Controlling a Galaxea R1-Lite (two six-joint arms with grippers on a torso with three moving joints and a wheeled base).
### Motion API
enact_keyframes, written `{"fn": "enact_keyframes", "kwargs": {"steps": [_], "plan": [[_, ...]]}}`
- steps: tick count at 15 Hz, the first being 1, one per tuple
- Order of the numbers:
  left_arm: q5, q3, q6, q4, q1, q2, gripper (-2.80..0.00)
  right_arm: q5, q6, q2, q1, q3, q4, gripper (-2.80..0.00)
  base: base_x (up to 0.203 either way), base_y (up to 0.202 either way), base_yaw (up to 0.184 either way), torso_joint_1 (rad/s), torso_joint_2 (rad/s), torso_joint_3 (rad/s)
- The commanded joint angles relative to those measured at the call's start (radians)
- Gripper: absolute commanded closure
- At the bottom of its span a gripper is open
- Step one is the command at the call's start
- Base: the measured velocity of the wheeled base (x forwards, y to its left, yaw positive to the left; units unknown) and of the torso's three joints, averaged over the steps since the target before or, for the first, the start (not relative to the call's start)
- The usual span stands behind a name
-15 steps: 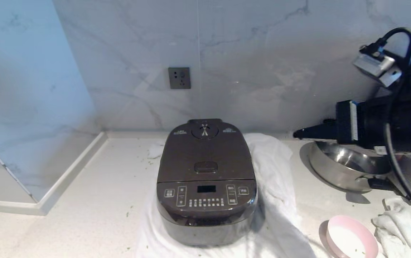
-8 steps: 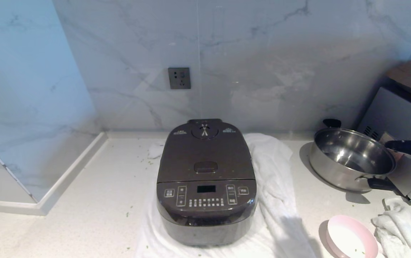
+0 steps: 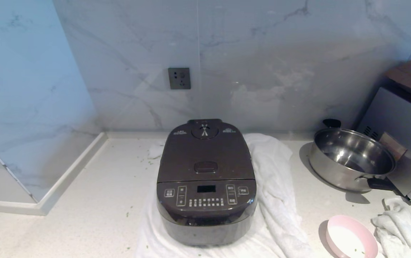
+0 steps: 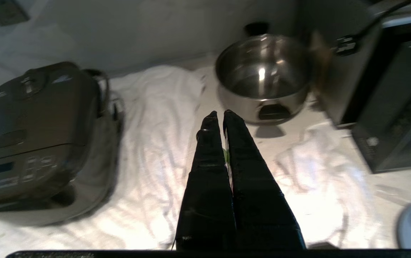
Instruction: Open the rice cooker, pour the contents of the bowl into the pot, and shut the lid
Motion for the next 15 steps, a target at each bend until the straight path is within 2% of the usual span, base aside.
{"fn": "enact_keyframes", "kwargs": {"steps": [1,4,5,7,9,10,13,15], "plan": [[0.001,0.0,0.0,0.001,0.0,0.001,0.0,-0.003,-0.076,-0.19,-0.103,0.034,0.014,0.0,0.0,0.0,0.0,0.0,0.0,0.0],[0.001,0.0,0.0,0.001,0.0,0.001,0.0,-0.017,-0.232,-0.343,-0.212,0.094,0.006,0.0,0.0,0.0,0.0,0.0,0.0,0.0],[0.001,0.0,0.0,0.001,0.0,0.001,0.0,-0.038,-0.224,-0.375,-0.215,0.105,-0.051,0.0,0.0,0.0,0.0,0.0,0.0,0.0],[0.001,0.0,0.0,0.001,0.0,0.001,0.0,-0.015,-0.231,-0.448,-0.191,0.148,-0.097,0.0,0.0,0.0,0.0,0.0,0.0,0.0],[0.001,0.0,0.0,0.001,0.0,0.001,0.0,0.054,-0.314,-0.552,-0.185,0.227,-0.104,0.0,0.0,0.0,0.0,0.0,0.0,0.0],[0.001,0.0,0.0,0.001,0.0,0.001,0.0,0.084,-0.34,-0.588,-0.185,0.295,-0.108,0.0,0.0,0.0,0.0,0.0,0.0,0.0],[0.001,0.0,0.0,0.001,0.002,0.001,0.0,0.131,-0.303,-0.594,-0.185,0.535,-0.158,0.0,0.0,0.0,0.0,0.0,0.0,0.0],[0.001,0.0,-0.001,0.001,0.002,0.001,0.0,0.152,-0.328,-0.593,-0.185,0.739,-0.35,0.0,0.0,0.0,0.0,0.0,0.0,0.0]]}}
